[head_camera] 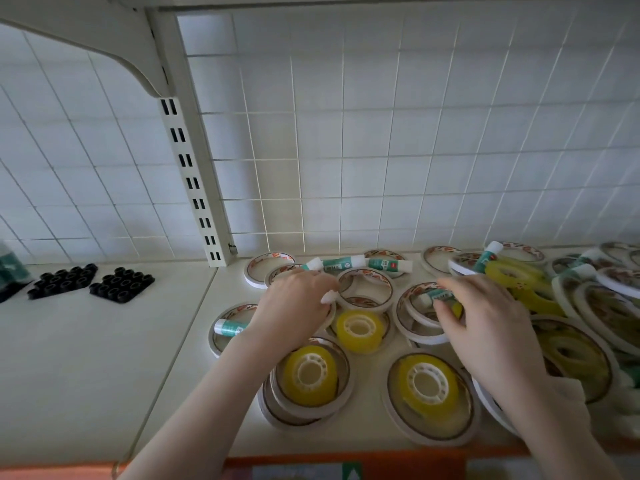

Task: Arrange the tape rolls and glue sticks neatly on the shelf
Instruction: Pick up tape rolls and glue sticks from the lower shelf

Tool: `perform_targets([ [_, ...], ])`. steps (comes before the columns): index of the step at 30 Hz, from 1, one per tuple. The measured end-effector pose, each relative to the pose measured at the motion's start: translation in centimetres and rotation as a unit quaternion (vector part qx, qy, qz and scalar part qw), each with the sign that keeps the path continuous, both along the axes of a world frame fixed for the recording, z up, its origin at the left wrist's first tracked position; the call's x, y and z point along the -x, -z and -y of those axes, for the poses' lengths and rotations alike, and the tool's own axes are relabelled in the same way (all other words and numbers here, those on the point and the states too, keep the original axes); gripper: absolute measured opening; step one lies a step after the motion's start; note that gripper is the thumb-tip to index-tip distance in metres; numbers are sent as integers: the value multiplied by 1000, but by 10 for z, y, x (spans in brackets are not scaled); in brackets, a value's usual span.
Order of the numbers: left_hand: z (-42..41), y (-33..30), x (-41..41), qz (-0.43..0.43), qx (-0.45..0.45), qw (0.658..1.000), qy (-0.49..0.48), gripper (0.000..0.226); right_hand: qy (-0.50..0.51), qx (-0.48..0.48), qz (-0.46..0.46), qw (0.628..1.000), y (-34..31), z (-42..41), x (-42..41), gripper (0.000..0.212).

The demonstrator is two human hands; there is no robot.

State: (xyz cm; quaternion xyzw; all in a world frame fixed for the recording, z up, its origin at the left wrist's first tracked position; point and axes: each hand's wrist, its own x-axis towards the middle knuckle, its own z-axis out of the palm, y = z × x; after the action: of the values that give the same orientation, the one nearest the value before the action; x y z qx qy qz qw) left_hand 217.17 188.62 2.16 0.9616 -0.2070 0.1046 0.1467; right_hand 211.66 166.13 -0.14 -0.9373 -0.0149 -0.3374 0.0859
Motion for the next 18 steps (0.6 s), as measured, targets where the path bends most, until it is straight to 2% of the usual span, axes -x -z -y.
perform_targets([
  [5, 0, -2, 0, 9, 3, 1000, 8, 31, 0, -10, -3, 1000, 1, -5, 2, 31],
  [9, -8, -4, 4, 23, 79, 996, 13, 33, -23, -13, -13, 1000, 0, -13, 2, 30],
  [13, -21, -8, 10, 65, 155, 986, 24, 19, -64, -17, -35, 997, -5, -26, 0, 28],
  [18, -39, -13, 19, 73, 215, 974, 13, 28, -151, 6, -168, 974, -9, -54, -3, 47],
])
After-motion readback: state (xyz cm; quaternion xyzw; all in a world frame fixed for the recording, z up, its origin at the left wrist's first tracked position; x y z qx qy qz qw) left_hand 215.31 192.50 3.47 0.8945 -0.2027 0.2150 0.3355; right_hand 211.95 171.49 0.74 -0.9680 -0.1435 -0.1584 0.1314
